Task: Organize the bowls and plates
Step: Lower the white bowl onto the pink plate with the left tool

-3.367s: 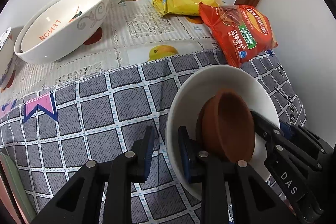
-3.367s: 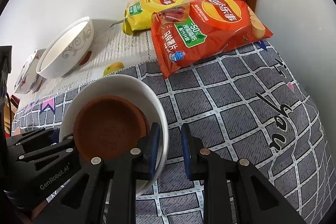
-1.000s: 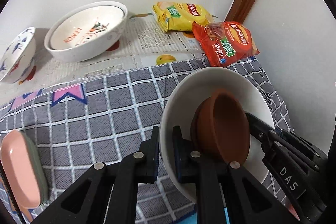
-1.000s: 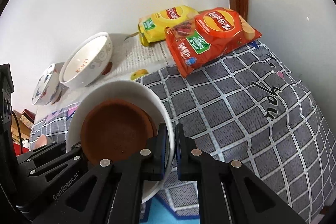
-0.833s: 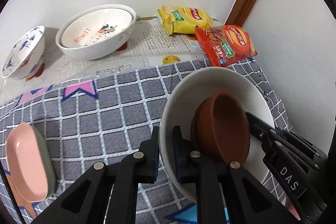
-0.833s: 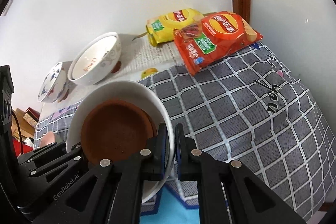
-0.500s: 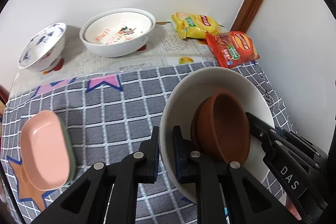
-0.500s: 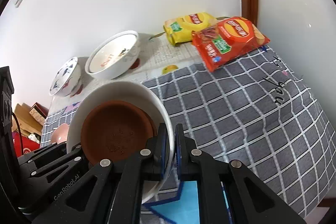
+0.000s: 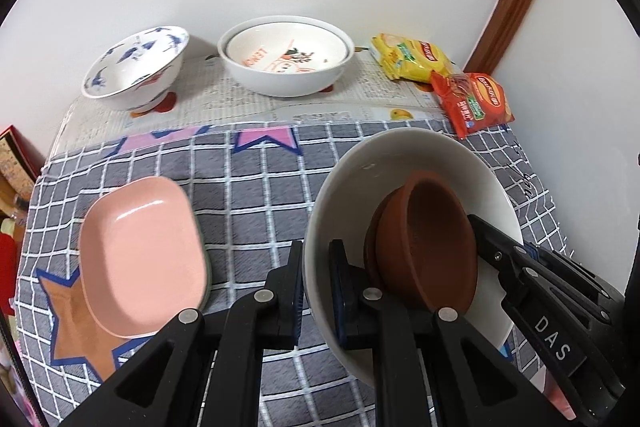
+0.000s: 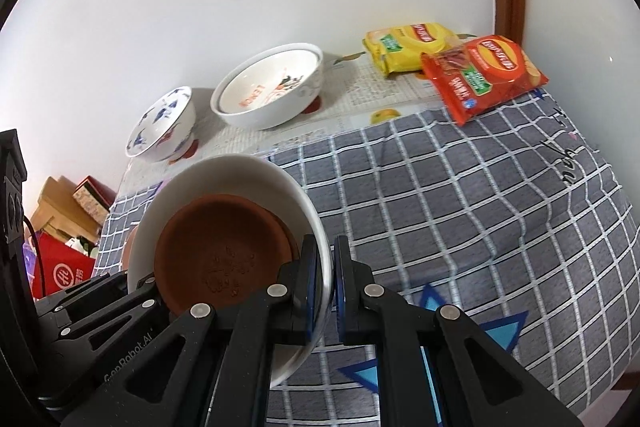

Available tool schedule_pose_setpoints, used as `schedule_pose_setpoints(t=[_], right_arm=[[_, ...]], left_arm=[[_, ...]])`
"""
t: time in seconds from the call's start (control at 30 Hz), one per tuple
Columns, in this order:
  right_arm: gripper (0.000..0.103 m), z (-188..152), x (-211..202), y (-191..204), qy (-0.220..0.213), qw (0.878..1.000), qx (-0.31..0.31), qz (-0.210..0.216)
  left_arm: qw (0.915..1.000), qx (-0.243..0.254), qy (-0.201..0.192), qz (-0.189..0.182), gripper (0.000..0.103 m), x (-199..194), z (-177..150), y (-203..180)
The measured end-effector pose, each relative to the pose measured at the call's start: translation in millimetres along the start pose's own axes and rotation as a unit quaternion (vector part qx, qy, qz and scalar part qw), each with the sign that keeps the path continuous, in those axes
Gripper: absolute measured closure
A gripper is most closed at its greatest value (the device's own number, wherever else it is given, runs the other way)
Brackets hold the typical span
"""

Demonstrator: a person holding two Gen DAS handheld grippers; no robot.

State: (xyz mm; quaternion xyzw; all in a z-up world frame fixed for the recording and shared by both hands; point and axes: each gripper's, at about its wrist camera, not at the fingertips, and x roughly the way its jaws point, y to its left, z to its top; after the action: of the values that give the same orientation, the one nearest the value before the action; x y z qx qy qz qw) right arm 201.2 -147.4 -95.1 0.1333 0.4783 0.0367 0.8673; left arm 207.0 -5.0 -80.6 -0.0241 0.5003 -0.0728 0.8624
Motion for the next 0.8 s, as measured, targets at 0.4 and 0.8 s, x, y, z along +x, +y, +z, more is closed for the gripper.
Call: schedule_pose_setpoints(t=[0.4, 0.8], right_arm=[[0.095, -6.1, 7.5, 42.9, 0.002, 1.0, -0.021, 0.013], [0.095, -5.7, 28.1, 95.2, 0.014, 0.998, -0.054, 0.029]], left_arm=[[0.9996, -0.025, -0.006, 0.009, 0.091, -10.5, -7.3, 42.4], [0.9979, -0.06, -0.009, 0.023, 0.091, -13.7, -9.0, 97.3]])
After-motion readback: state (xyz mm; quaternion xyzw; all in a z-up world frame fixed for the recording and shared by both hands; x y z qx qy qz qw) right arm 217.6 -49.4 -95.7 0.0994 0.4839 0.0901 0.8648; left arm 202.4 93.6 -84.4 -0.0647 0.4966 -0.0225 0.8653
